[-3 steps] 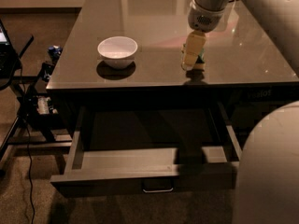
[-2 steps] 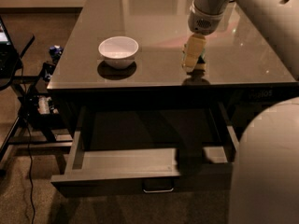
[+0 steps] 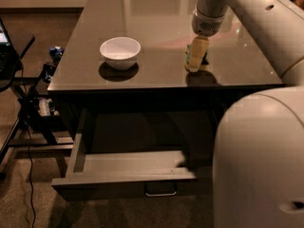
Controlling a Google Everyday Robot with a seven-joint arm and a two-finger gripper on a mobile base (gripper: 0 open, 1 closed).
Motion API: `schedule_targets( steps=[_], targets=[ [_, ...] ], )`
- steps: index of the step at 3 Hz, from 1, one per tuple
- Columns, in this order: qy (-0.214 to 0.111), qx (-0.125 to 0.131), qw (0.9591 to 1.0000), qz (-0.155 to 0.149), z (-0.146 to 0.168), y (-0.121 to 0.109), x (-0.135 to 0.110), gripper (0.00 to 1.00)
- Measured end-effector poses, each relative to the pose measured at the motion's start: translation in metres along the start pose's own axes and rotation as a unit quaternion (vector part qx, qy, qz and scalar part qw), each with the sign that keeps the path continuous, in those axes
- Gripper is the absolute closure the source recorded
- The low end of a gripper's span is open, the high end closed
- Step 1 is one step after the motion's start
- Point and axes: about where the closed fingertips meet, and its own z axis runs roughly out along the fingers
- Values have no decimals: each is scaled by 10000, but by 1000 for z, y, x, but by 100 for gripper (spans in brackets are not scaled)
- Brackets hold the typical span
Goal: Place sponge into top drawer
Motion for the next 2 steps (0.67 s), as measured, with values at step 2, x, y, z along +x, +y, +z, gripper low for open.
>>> schedule_targets(
  steps=[2],
  targets=[
    [184,44,9997,-148,14,-20,7,0]
  ],
)
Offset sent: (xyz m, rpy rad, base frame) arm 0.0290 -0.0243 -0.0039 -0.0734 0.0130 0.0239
